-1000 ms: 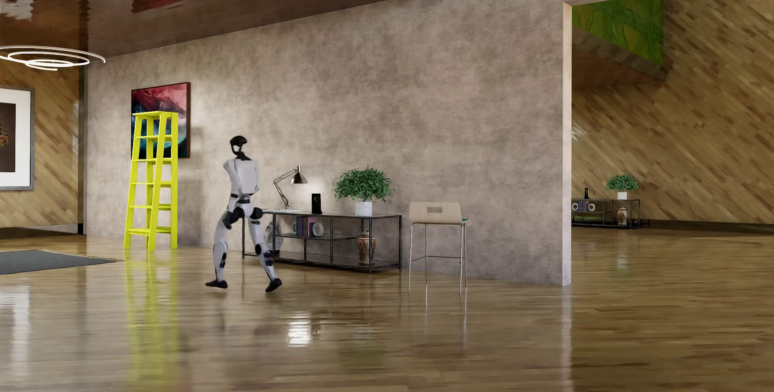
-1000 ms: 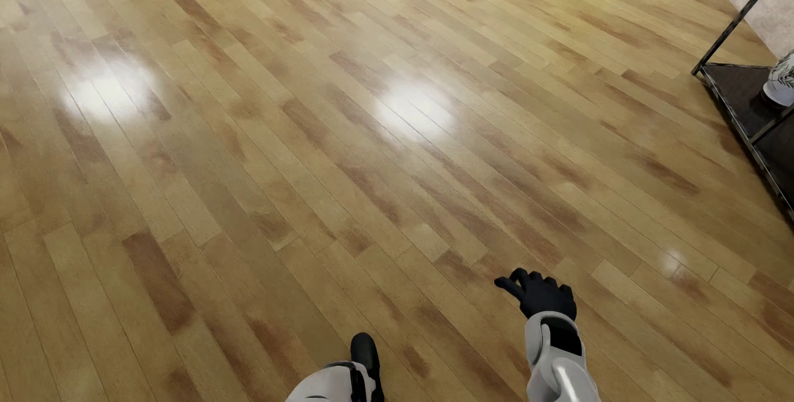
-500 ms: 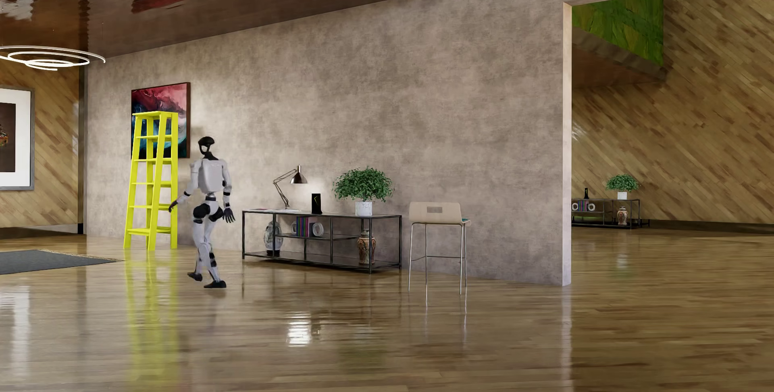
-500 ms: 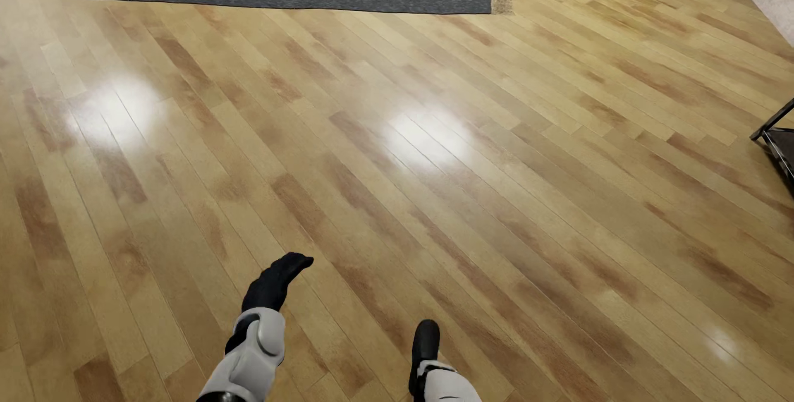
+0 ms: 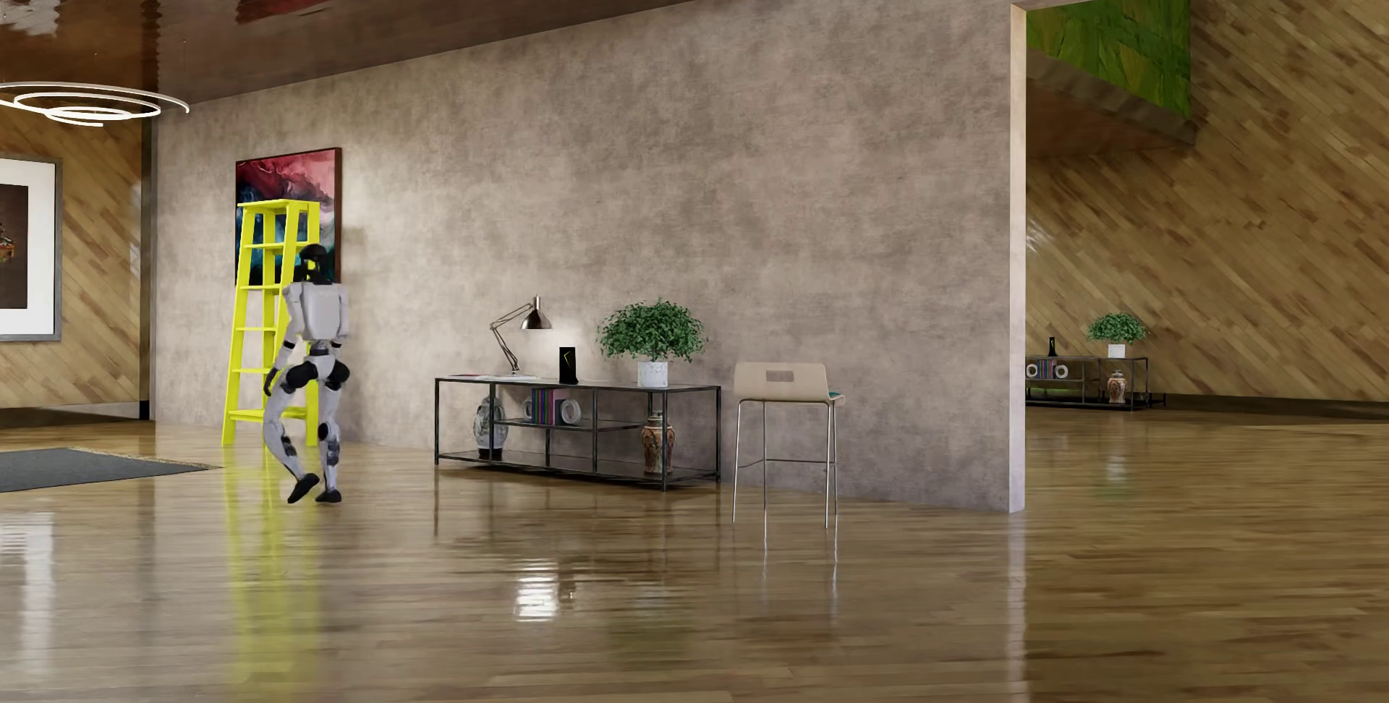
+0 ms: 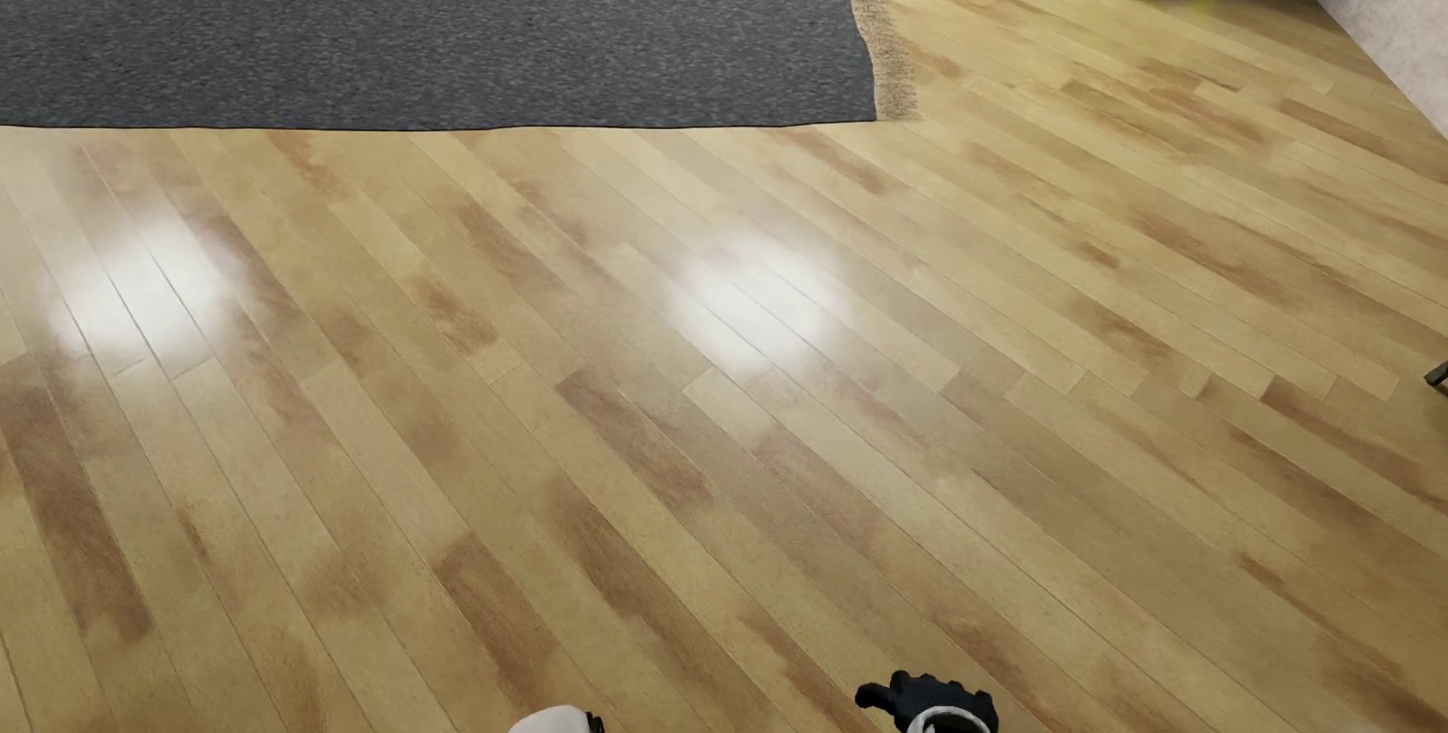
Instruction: Walk towards the yellow shelves
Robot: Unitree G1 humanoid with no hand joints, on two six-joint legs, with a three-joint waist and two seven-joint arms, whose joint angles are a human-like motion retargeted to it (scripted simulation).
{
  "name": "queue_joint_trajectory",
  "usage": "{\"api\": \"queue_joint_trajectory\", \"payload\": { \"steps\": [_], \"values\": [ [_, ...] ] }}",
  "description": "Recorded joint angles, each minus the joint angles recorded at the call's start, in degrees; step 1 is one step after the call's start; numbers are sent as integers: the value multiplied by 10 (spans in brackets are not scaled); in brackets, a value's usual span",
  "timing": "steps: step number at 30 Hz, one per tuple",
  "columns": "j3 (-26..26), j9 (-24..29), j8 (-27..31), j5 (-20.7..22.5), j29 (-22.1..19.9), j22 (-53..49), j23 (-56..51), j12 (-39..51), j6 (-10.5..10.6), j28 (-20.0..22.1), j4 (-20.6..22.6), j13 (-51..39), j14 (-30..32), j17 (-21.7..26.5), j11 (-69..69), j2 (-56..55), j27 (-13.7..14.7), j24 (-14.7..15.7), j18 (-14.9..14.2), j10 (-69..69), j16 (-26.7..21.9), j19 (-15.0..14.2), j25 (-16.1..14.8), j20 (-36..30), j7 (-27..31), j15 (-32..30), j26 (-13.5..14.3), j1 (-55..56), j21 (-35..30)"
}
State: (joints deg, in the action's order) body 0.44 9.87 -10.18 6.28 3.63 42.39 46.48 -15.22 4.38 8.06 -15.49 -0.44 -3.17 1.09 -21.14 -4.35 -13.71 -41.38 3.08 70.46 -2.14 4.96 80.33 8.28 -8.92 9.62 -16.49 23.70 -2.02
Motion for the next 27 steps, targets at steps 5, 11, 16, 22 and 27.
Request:
{"api": "queue_joint_trajectory", "payload": {
  "steps": [5, 11, 16, 22, 27],
  "values": [
    [-23, -1, 49, 11, -29, -11, -92, -90, -4, 46, 37, -71, 13, 5, 46, 121, 29, 10, -37, -578, 25, -30, -102, 47, 24, 79, -4, 48, -2],
    [-26, 7, 55, -63, -7, 13, -65, -84, -33, 13, 28, -23, 45, 50, -128, 198, -18, -12, 35, -397, 59, -52, -67, 48, -87, -33, -35, 43, -50],
    [-8, 12, 40, -178, 54, 55, 10, 60, -88, 18, 109, 76, -85, 29, -536, -34, -69, -55, 34, -366, 29, -43, -79, 11, -106, -121, -17, -74, -9],
    [43, 1, -24, -164, 56, -5, -35, 279, -102, 34, 190, 167, -156, -1, -269, -217, -57, -73, 19, -460, -14, 0, -64, -74, -34, -103, 60, -234, 41],
    [43, -7, -65, -71, 89, -112, -60, 308, -101, 67, 231, 147, -197, 35, 137, -234, -20, -70, 4, -529, -30, -87, -48, -106, -29, -82, 93, -364, 61]
  ]
}}
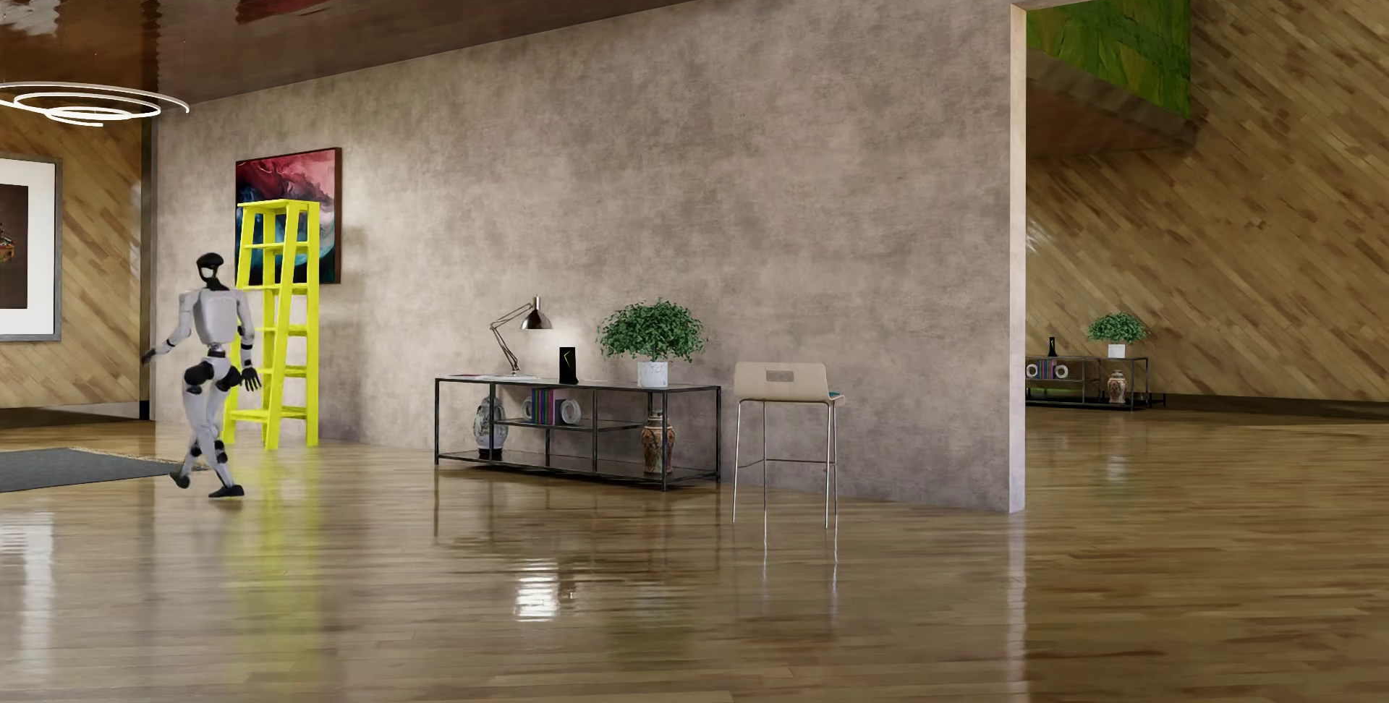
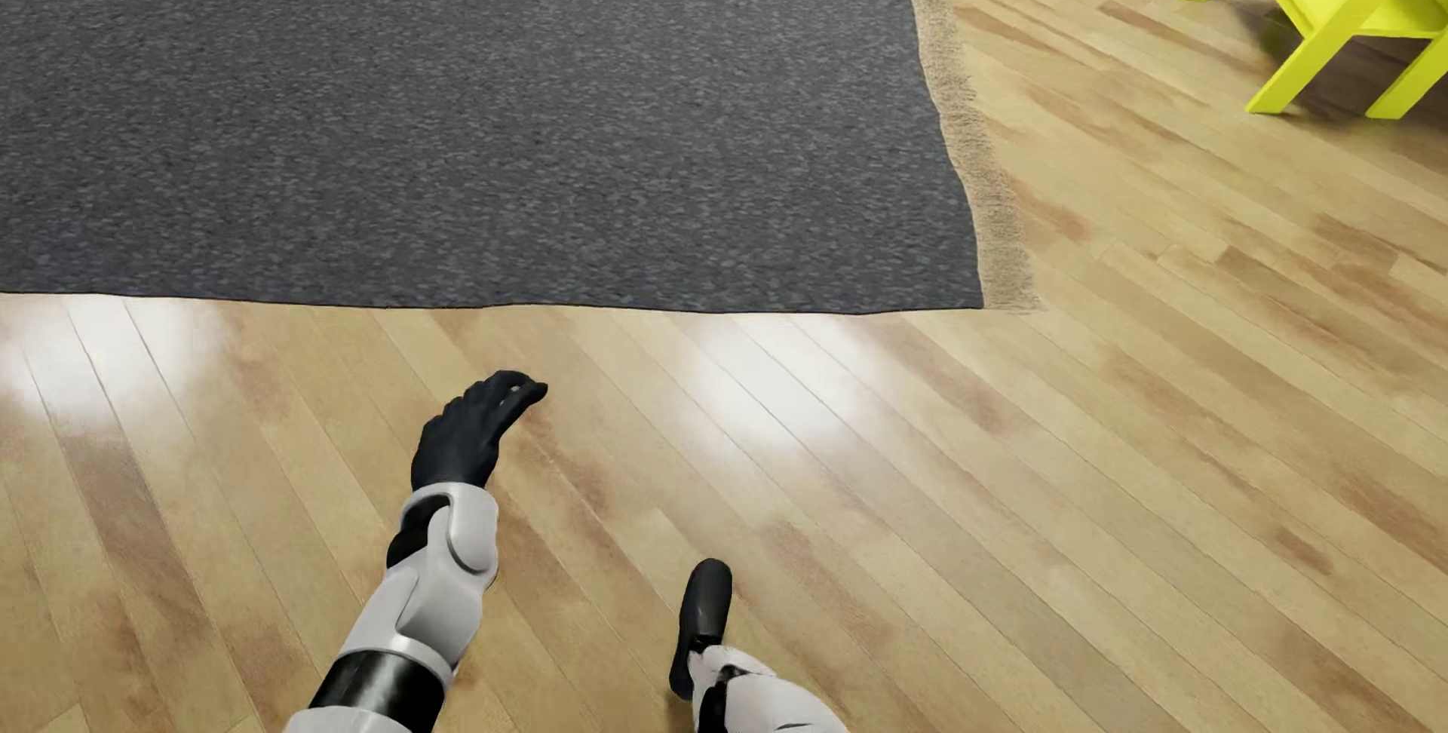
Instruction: Walk towards the yellow shelves
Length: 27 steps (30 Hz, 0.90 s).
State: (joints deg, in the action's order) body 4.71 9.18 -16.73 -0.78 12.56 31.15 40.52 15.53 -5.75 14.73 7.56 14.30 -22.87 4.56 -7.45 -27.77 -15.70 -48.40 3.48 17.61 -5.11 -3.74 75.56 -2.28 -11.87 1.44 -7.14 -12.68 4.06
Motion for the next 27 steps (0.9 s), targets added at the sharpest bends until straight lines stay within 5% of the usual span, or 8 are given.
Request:
{"api": "queue_joint_trajectory", "payload": {
  "steps": [4, 6, 9, 14, 19, 22, 25, 27],
  "values": [
    [8, 1, -75, -41, -58, 61, -15, -68, 33, -31, -25, -12, 112, -26, -158, 22, -30, -22, 4, 147, 0, 175, -21, -34, 9, -68, -37, -29, 47],
    [12, 4, -86, -37, -98, 148, 7, -106, 55, -95, -78, -32, 226, -54, -216, 50, -40, -18, -55, 369, 0, 175, -46, -29, 15, -3, -85, 49, 60],
    [-5, 6, -73, 14, -193, 216, 64, -188, 83, -199, -181, -99, 211, -73, -198, 134, -45, 0, -13, 589, -4, 160, -10, 17, 15, 53, -142, 200, 20],
    [-60, -1, 30, 97, -261, 137, 14, -388, 98, -193, -224, -196, 193, -71, -129, 268, 29, 8, 29, 453, 9, 138, -11, 85, 47, 110, -85, 393, -75],
    [-69, -1, 83, 121, -117, 122, -59, -442, 102, -223, -127, -239, 209, -16, -78, 380, 61, -13, -104, -105, 50, 112, -67, 94, 44, 169, -79, 406, -102],
    [-72, 3, 86, 113, -97, 103, -24, -427, 94, -233, -107, -213, 242, 10, -114, 446, 46, -36, -21, 5, 56, 100, -74, 100, 32, 158, -76, 416, -112],
    [-80, 8, 90, 66, -42, 68, 91, -415, 67, -147, -129, -184, 230, 21, -296, 435, -19, -5, 19, 145, 79, 82, -8, 151, -2, 26, -73, 395, -138],
    [-75, 14, 82, 3, 2, 97, 118, -362, 44, -126, -123, -141, 167, 30, -518, 345, -32, 23, 14, 177, 77, -6, 21, 171, -30, -75, -82, 356, -133]
  ]
}}
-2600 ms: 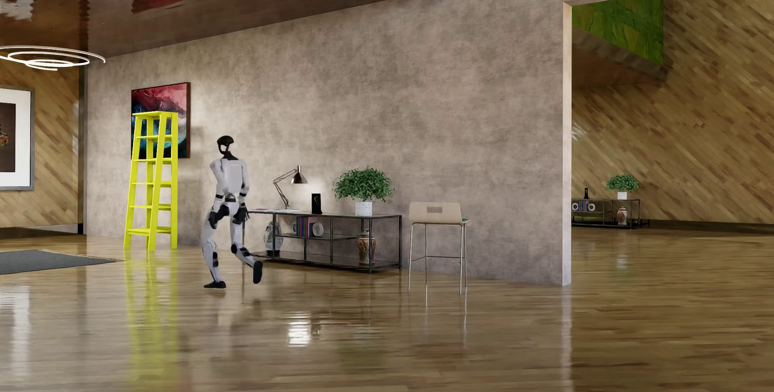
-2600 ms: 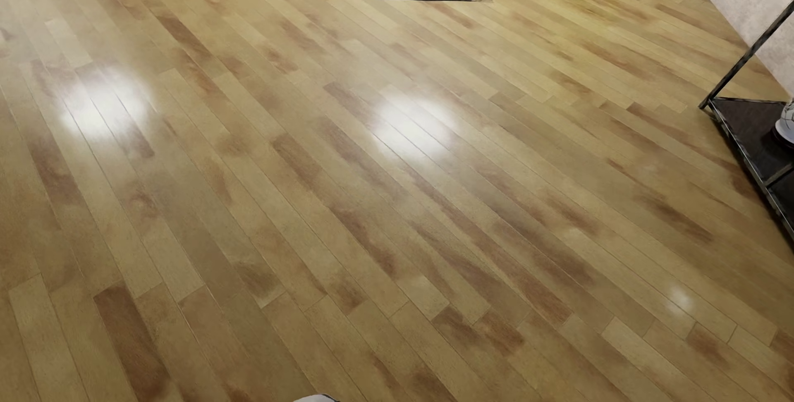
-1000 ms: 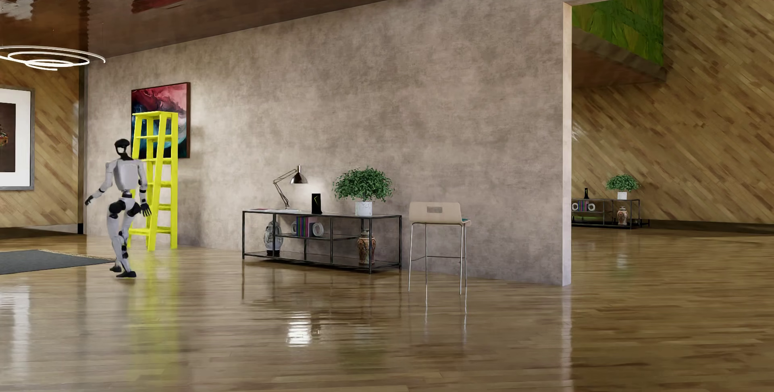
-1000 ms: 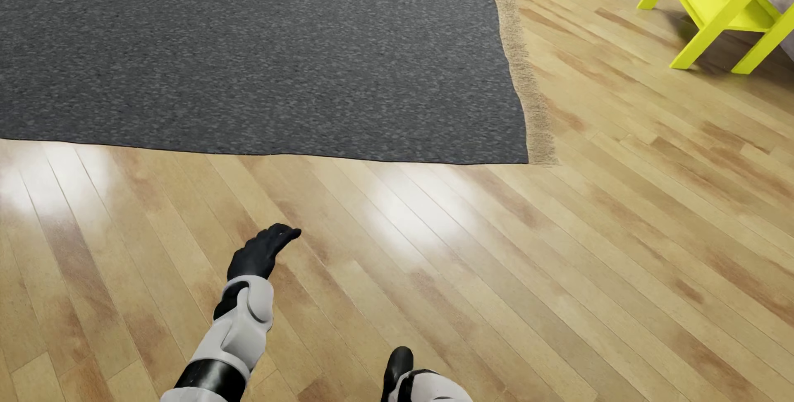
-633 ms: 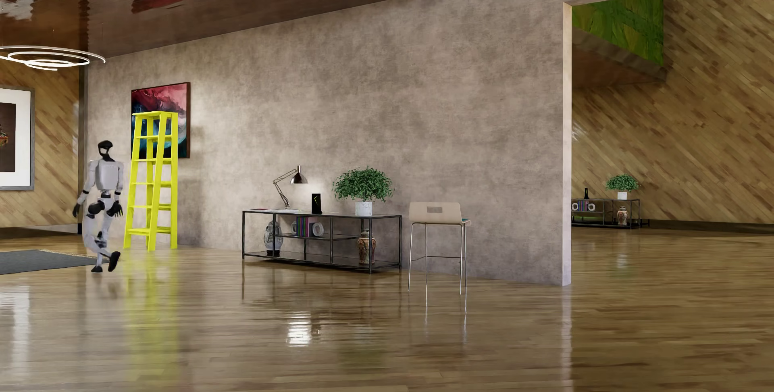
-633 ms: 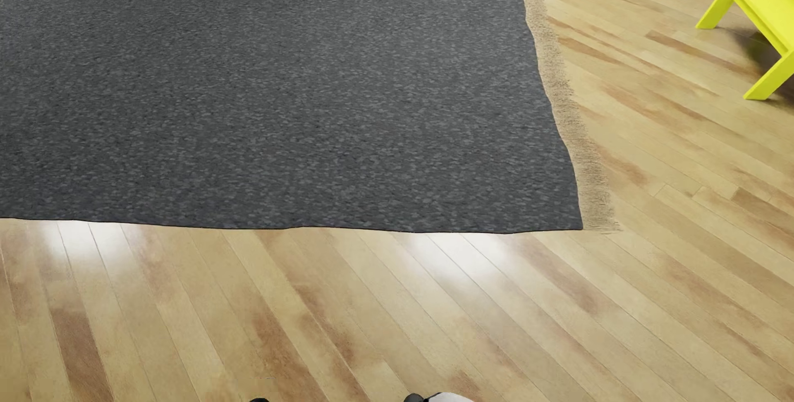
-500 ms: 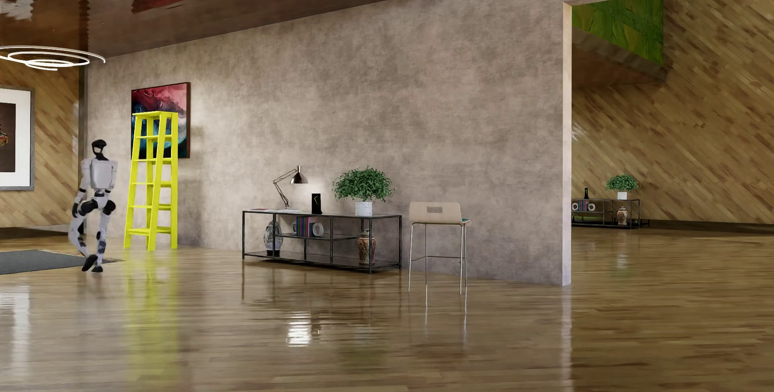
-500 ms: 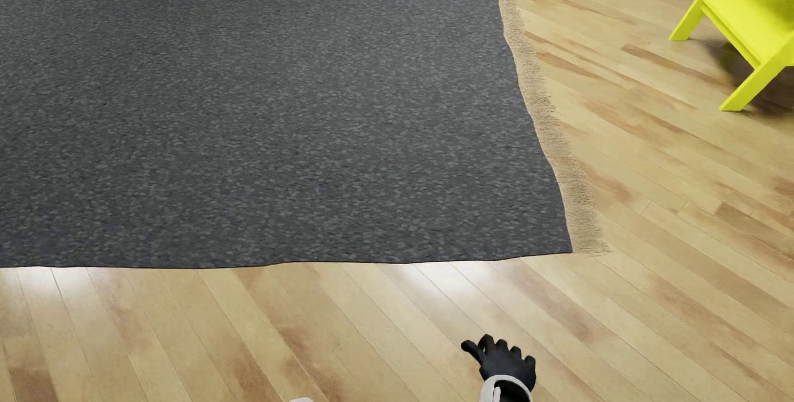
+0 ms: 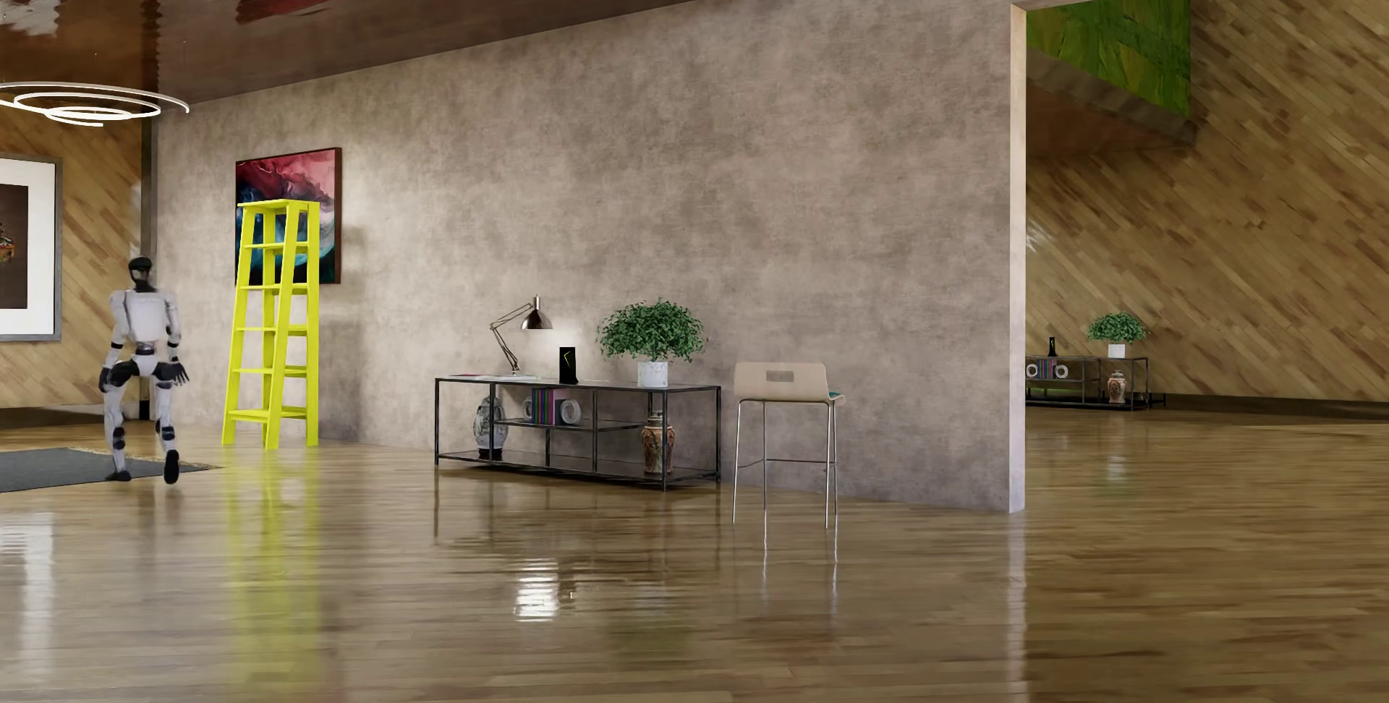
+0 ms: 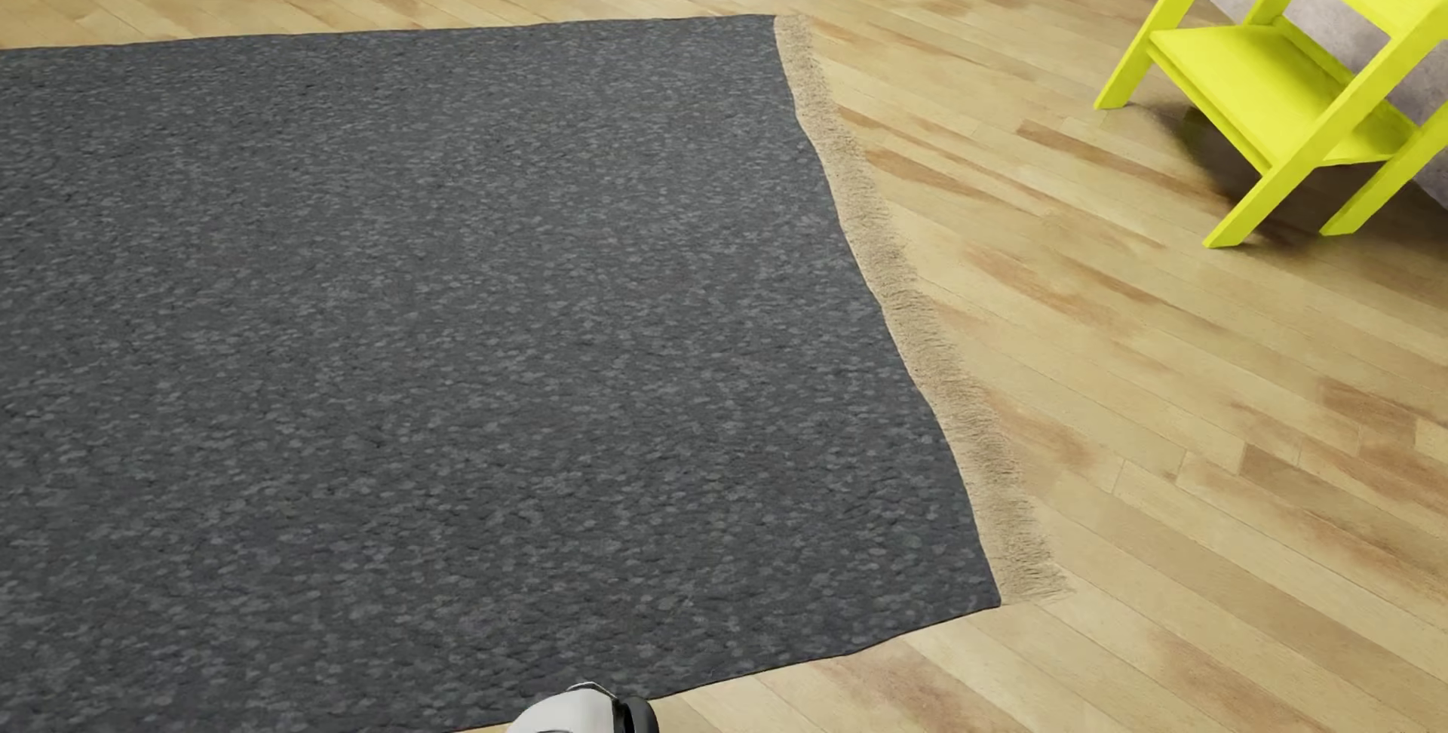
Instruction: Walk towards the yellow shelves
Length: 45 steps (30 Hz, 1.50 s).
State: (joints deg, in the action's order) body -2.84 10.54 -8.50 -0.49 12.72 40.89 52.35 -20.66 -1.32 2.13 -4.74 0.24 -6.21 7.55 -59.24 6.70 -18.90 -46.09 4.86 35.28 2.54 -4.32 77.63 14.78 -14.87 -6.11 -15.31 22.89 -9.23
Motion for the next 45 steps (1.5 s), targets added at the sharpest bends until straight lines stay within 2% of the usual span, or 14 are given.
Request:
{"api": "queue_joint_trajectory", "payload": {
  "steps": [3, 6, 9, 13, 16, 19, 21, 26, 31, 33, 34, 37, 41, 45],
  "values": [
    [23, 5, 0, -68, -3, 82, -53, 132, -27, -57, 28, 104, -48, 6, -172, -156, 38, -72, -11, -27, -60, 38, -13, -56, -7, 38, -26, -86, 46],
    [51, 5, -6, -104, -38, 80, -108, 255, -37, -69, 58, 192, -81, -34, -110, -273, 23, -150, -21, -75, -95, 55, -78, -128, 11, 52, 11, -171, 136],
    [74, 1, -79, -130, -42, -5, -119, 319, -40, -9, 75, 225, -120, -56, 169, -311, 20, -62, -34, -114, -91, 81, -89, -99, 19, 55, 65, -245, 162],
    [78, -6, -72, -50, -11, -113, -108, 325, -34, 20, 100, 213, -159, -60, 525, -330, 27, 21, -52, -193, -107, 5, -34, -113, -11, 67, 97, -356, 145],
    [78, -9, -158, -65, -37, -114, -118, 285, -19, 30, 97, 202, -172, -78, 401, -332, 19, 7, -67, -150, -109, 82, -22, -142, -32, 51, 83, -406, 163],
    [94, -10, -183, -63, -99, -18, -135, 235, 12, 2, 41, 197, -24, -123, 327, -296, 8, -39, -63, 27, -104, 178, -70, -177, -12, 40, 30, -380, 211],
    [92, -8, -178, -36, -130, 51, -100, 190, 35, -42, -14, 158, 90, -128, 302, -262, -9, -50, -58, 253, -93, 166, -70, -169, 12, 91, -12, -285, 212],
    [50, -12, -108, 49, -203, 66, -73, 45, 61, -67, -95, 22, 41, -122, 374, -120, 11, -40, -29, 418, -66, 134, -68, -78, 79, 149, -29, -46, 177],
    [20, -20, -24, 90, -151, 22, -159, -27, 67, -65, -85, -73, 57, -81, 427, -11, 71, -24, -30, -36, -40, 112, -88, 1, 115, 212, -12, 41, 80],
    [19, -21, 0, 92, -150, 9, -182, -27, 65, -58, -53, -87, 37, -72, 429, 26, 63, -31, -82, -251, -29, 100, -87, 13, 160, 246, -10, 28, 58],
    [21, -19, 4, 87, -150, 6, -186, -22, 64, -56, -43, -84, 40, -68, 417, 42, 56, -37, -117, -260, -25, 91, -93, 13, 143, 262, -11, 35, 55],
    [21, -16, 8, 52, -143, -13, -158, 1, 50, -36, -9, -42, 129, -55, 355, 100, 11, -39, -80, -118, -8, 67, -96, 20, 155, 243, -9, 36, 55],
    [22, -5, 25, -47, -70, -15, -27, 33, 12, 21, -24, -2, -17, -48, -1, -28, -51, -1, -62, 13, 14, 31, -53, 31, 69, 21, -2, -13, 53],
    [44, 2, 10, -98, -115, 66, -83, 135, -15, -46, -43, 99, -79, -65, -183, -238, -27, -80, -70, -22, -71, 28, -83, -73, 3, 60, -9, -127, 110]
  ]
}}
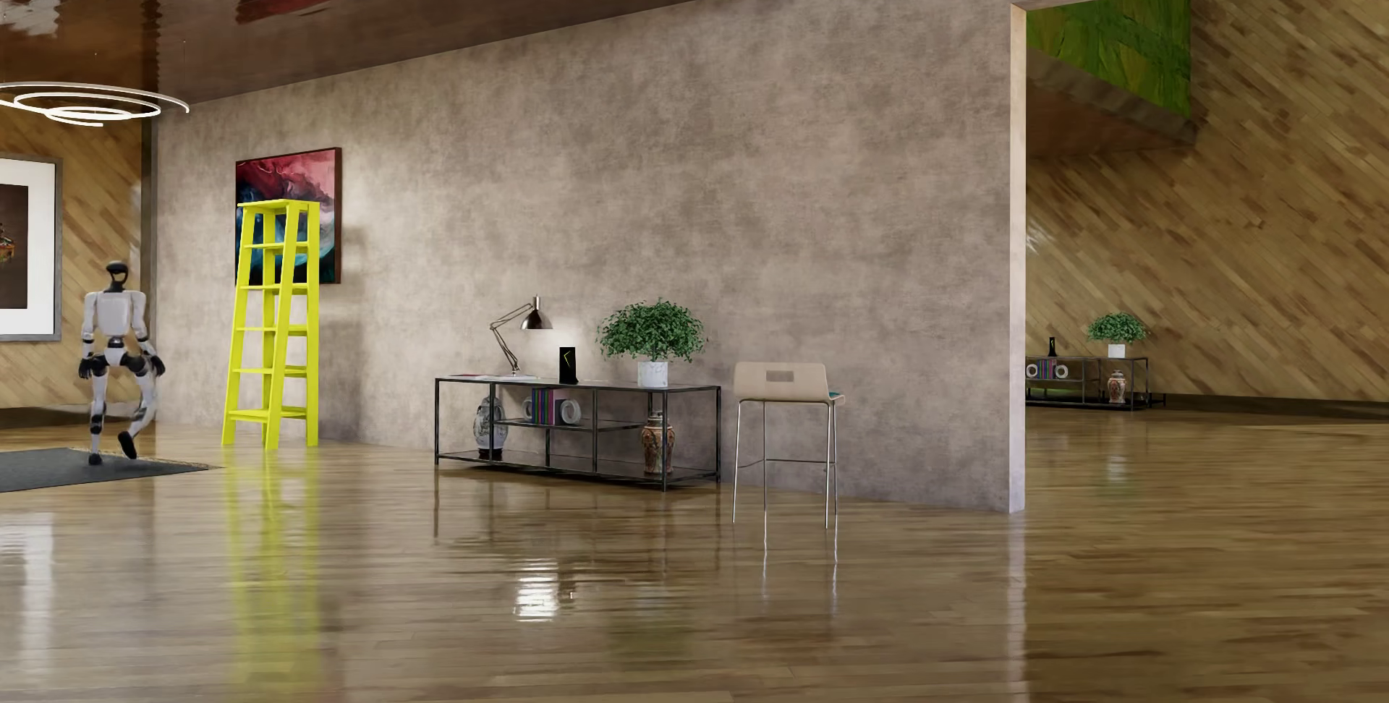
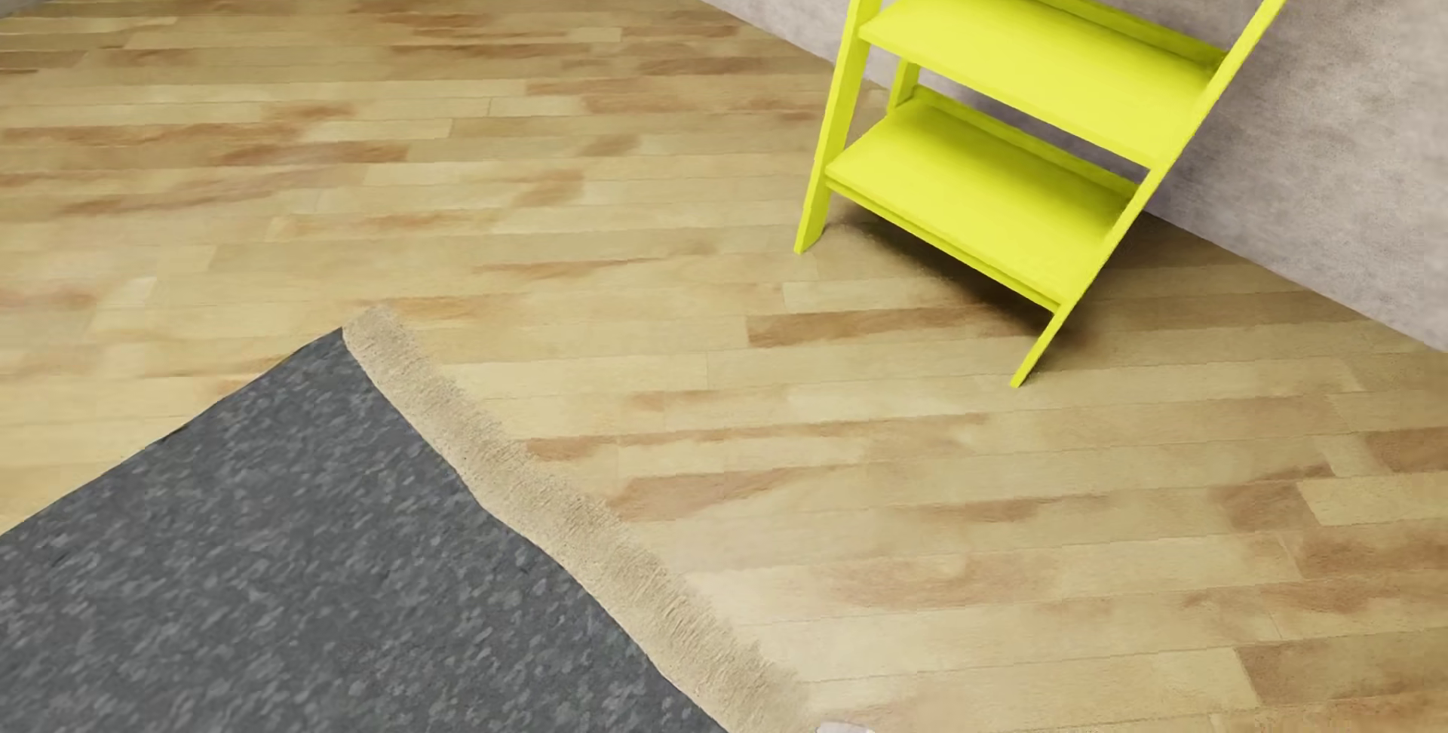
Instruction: Walk towards the yellow shelves
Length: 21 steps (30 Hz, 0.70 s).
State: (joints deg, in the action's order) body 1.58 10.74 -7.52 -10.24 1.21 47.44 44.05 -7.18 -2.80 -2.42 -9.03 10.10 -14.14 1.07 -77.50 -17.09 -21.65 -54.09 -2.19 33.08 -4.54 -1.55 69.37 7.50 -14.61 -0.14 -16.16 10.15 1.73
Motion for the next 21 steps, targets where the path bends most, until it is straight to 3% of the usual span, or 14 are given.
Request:
{"api": "queue_joint_trajectory", "payload": {
  "steps": [2, 4, 5, 6, 7, 8, 9, 11, 13, 14, 16, 17, 19, 21],
  "values": [
    [14, 2, -36, -24, -11, 14, -47, 57, -5, -4, 3, 52, -23, -14, 55, -74, 16, -35, -6, -30, -38, 6, -41, -46, -27, 0, 6, -56, 37],
    [25, 3, -82, -31, -5, -9, -51, 95, -7, 21, 11, 74, -46, -20, 212, -113, 14, -19, -15, -60, -67, 20, -64, -46, -54, -2, 24, -109, 60],
    [28, 4, -104, -21, 5, -28, -38, 106, -8, 39, 15, 74, -54, -21, 332, -115, 6, 5, -19, -75, -75, 4, -64, -29, -70, -12, 31, -133, 62],
    [30, 4, -122, 1, 17, -47, -24, 116, -8, 56, 21, 73, -62, -21, 481, -106, 0, 37, -24, -91, -77, 4, -57, -6, -84, -20, 31, -156, 60],
    [32, 2, -120, 29, 31, -64, -10, 124, -6, 75, 29, 72, -67, -18, 627, -96, -3, 62, -29, -114, -77, -27, -38, 7, -96, -17, 34, -181, 51],
    [32, 1, -117, 52, 44, -74, 0, 130, -5, 90, 40, 75, -71, -14, 712, -99, 2, 77, -34, -136, -78, -29, -13, 11, -109, 16, 33, -208, 39],
    [29, 0, -141, 60, 54, -82, 6, 130, -3, 96, 50, 75, -75, -12, 711, -109, 8, 91, -40, -148, -76, -57, 6, 16, -125, 25, 33, -236, 33],
    [31, -3, -169, 62, 59, -89, 6, 115, 4, 104, 59, 74, -75, -12, 605, -115, 13, 95, -56, -137, -69, 14, 32, 12, -141, 1, 33, -279, 39],
    [45, -8, -173, 62, 40, -75, -18, 96, 18, 88, 37, 86, -16, -39, 551, -91, 8, 67, -61, -85, -62, 133, 18, -21, -122, -34, 32, -310, 81],
    [50, -9, -177, 65, 21, -67, -24, 82, 28, 77, 14, 88, 42, -55, 519, -82, 7, 52, -46, -18, -59, 156, 2, -31, -104, -31, 24, -298, 103],
    [46, -9, -178, 91, -9, -54, -3, 47, 53, 47, -47, 65, 155, -68, 485, -47, -3, 44, 17, 186, -36, 147, -7, -25, -63, 19, 4, -230, 116],
    [38, -9, -169, 113, -24, -52, 15, 30, 64, 29, -65, 41, 178, -63, 486, -25, -4, 47, 36, 283, -23, 143, 10, -15, -25, 37, -2, -173, 100],
    [18, -12, -134, 158, -45, -54, 43, -9, 77, -6, -43, -19, 122, -49, 521, 33, 19, 55, 30, 415, 3, 137, 65, -1, 63, 55, -3, -47, 48],
    [2, -16, -85, 192, -52, -65, 40, -50, 78, -18, -29, -88, 128, -47, 555, 88, 59, 47, 23, 449, 20, 130, 83, 7, 116, 70, -7, 59, 10]
  ]
}}
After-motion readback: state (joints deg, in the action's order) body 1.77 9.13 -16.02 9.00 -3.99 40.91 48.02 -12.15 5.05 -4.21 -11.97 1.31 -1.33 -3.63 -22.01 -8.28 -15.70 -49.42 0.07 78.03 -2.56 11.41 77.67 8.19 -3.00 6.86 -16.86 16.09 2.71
